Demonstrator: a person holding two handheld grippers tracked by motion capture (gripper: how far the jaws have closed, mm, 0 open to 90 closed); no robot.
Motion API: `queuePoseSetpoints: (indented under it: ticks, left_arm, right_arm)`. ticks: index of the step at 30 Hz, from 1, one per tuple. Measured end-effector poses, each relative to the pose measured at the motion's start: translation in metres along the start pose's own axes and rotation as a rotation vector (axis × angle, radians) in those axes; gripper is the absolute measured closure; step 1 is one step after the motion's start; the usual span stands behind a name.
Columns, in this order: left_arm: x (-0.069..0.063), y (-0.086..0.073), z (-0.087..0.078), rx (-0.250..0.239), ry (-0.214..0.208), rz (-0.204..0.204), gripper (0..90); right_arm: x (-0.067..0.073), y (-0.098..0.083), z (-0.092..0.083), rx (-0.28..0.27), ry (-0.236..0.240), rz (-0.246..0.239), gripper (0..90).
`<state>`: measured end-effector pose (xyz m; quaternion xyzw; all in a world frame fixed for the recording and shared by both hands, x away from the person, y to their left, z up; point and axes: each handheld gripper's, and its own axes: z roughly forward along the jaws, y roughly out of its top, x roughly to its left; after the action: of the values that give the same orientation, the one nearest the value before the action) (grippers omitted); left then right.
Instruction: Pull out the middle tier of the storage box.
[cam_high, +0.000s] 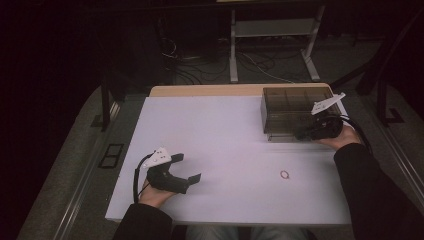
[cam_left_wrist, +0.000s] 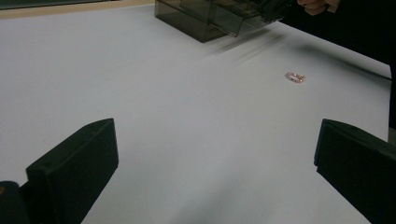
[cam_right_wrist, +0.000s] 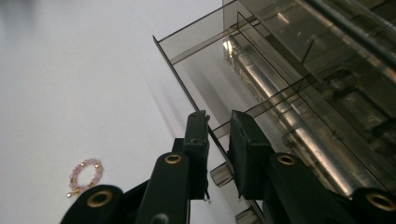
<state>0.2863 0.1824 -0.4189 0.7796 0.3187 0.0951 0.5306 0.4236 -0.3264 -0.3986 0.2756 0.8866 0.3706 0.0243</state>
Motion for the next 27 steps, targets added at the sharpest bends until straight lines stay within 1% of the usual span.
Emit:
queuePoseSetpoints:
  ticks: [5,8,14,17,27]
  left_arm:
    - [0.0,0.0,0.0,-0.001,-0.002,-0.002,0.0]
    - [0.0,0.0,0.0,-0.001,-0.002,0.0,0.0]
    - [0.0,0.0,0.0,-0.001,-0.001,0.0,0.0]
    - [0.0,0.0,0.0,-0.001,-0.002,0.001,0.0]
    - [0.0,0.0,0.0,-0.002,-0.001,0.001,0.0]
  right_arm:
    - [0.003,-0.003,0.0,-0.006,0.021,0.022,75.9]
    - [0.005,-0.005,0.0,-0.006,0.028,0.028,76.3]
    - [0.01,-0.006,0.002,-0.004,0.041,0.028,77.0]
    - [0.011,-0.007,0.003,0.007,0.044,0.023,77.1]
    - [0.013,-0.009,0.002,0.013,0.049,0.027,77.1]
